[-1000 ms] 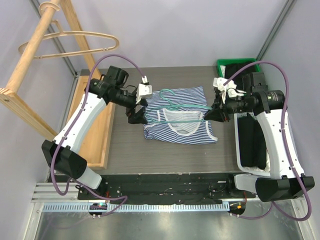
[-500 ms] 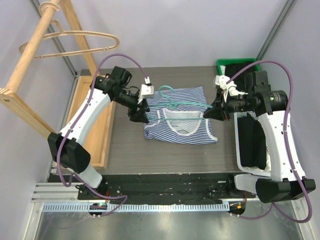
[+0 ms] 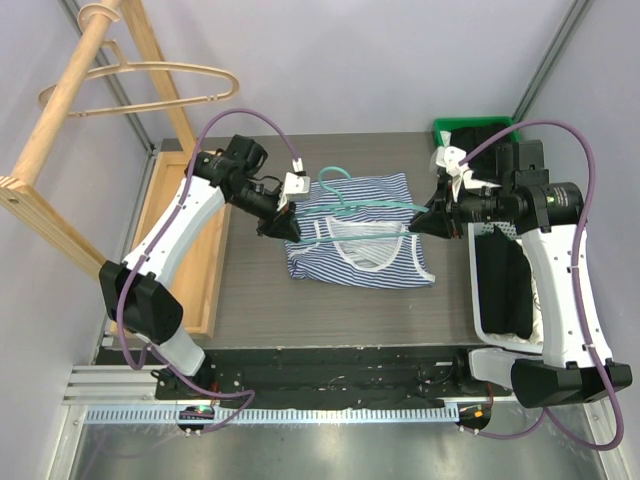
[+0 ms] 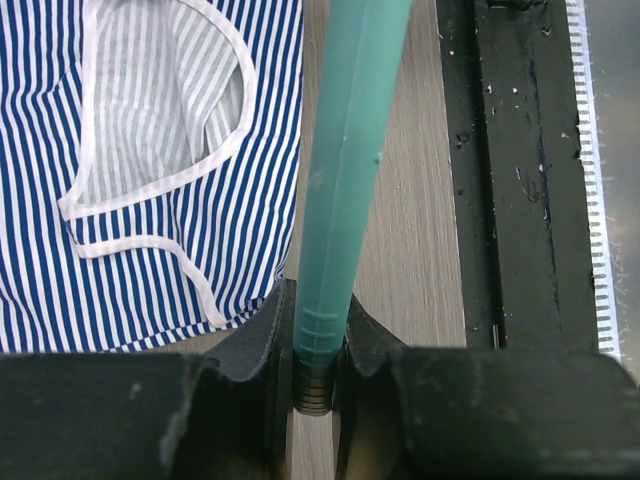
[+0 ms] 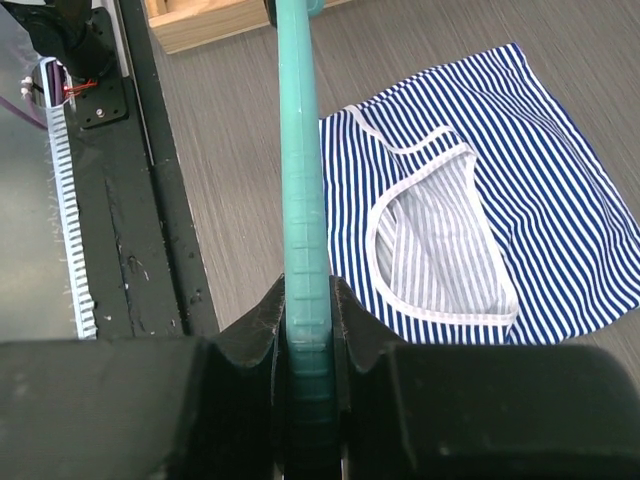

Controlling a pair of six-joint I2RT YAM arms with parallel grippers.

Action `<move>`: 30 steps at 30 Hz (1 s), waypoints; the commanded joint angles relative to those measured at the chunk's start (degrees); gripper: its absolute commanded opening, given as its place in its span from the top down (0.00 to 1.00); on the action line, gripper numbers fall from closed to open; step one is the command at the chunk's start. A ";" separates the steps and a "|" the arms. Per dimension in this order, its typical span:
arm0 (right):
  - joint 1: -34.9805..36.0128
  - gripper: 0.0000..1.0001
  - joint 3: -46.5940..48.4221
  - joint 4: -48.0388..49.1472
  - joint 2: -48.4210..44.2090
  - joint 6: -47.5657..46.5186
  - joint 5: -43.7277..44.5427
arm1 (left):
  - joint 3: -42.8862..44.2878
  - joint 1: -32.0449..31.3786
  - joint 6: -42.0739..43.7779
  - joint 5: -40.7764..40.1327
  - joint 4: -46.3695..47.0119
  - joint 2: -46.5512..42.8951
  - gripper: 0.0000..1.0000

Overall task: Place the tank top on the hanger
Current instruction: Adjust the hanger.

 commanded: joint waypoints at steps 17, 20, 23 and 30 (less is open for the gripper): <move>2.62 0.00 6.60 -8.87 3.87 -8.81 12.75 | 3.60 -2.10 1.59 -17.59 -5.31 -4.19 1.00; 6.56 0.00 7.48 -9.75 6.77 -8.54 15.82 | 2.37 -4.65 1.68 -21.54 -4.61 -4.98 1.00; 11.48 0.00 6.95 -10.02 8.96 -7.49 18.90 | 2.10 -7.03 1.16 -23.31 -3.73 -5.34 1.00; 12.82 0.02 -0.59 -5.10 9.76 -6.69 20.05 | 4.56 -8.79 0.36 -23.40 -3.90 -5.07 1.00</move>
